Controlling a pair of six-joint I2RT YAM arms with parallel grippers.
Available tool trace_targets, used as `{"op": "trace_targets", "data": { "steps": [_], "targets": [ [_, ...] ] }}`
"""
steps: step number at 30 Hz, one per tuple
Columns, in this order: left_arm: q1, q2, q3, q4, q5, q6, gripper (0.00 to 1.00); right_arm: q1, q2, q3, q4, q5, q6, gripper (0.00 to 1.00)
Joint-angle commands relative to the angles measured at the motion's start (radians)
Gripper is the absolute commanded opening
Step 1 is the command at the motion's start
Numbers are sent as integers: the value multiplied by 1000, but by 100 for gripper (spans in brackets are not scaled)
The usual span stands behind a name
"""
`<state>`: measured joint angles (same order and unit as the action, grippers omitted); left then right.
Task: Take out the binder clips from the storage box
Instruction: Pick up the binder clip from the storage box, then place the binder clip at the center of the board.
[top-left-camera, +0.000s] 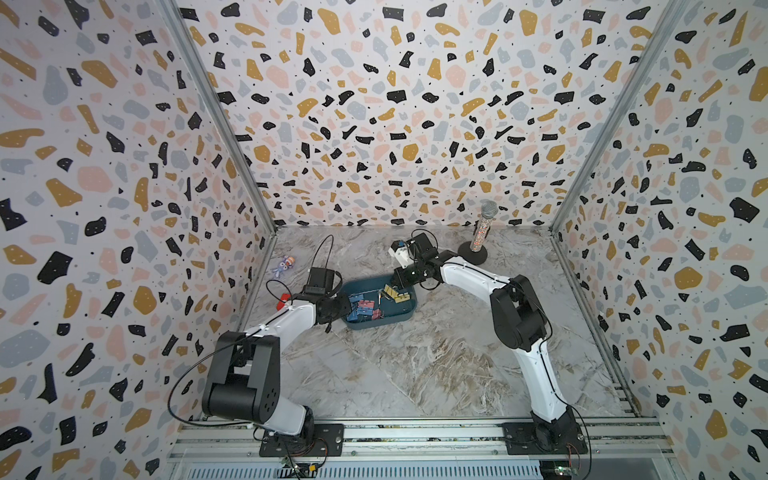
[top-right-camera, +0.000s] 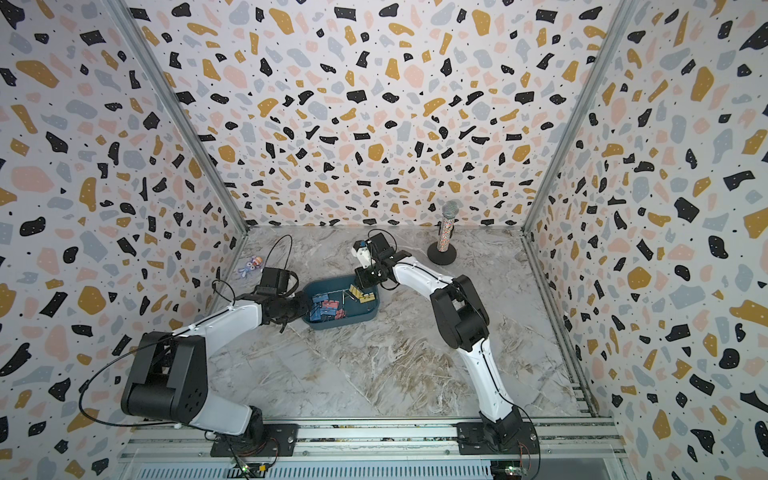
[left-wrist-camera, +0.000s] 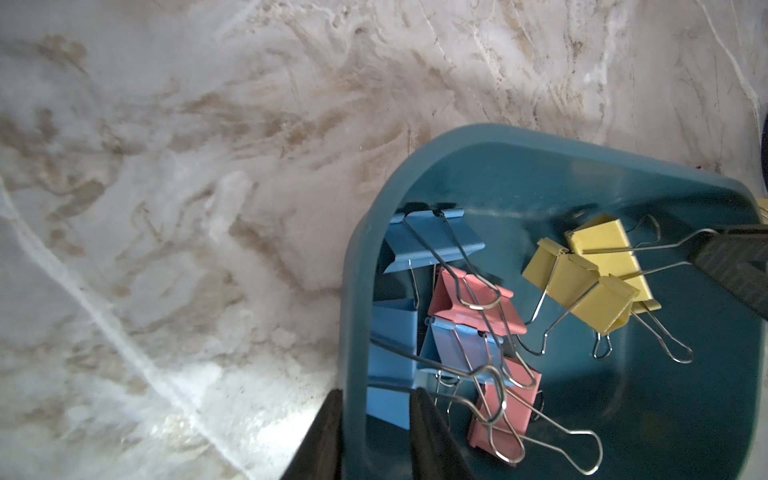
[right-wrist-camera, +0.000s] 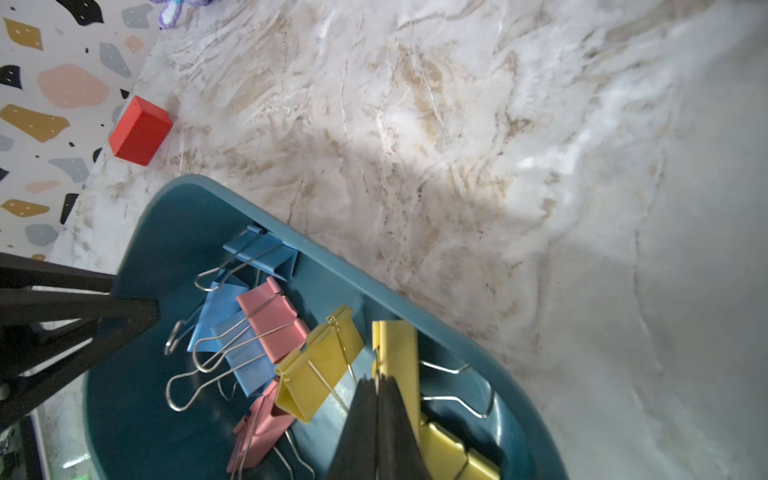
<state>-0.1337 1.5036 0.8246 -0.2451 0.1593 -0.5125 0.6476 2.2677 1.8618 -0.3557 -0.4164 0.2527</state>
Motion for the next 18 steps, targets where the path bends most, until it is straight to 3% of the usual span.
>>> {"op": "trace_targets", "data": {
  "steps": [1,10,18],
  "targets": [
    [5,-22,-15,23,3,2,29,0,-113,-3,6,4,-1,0],
    [5,-19,-17,23,0,2,29,-17,-225,-82,82,-1,39,0],
    [5,-20,-18,23,-6,0,29,-97,-383,-270,202,-17,102,0]
  ]
}}
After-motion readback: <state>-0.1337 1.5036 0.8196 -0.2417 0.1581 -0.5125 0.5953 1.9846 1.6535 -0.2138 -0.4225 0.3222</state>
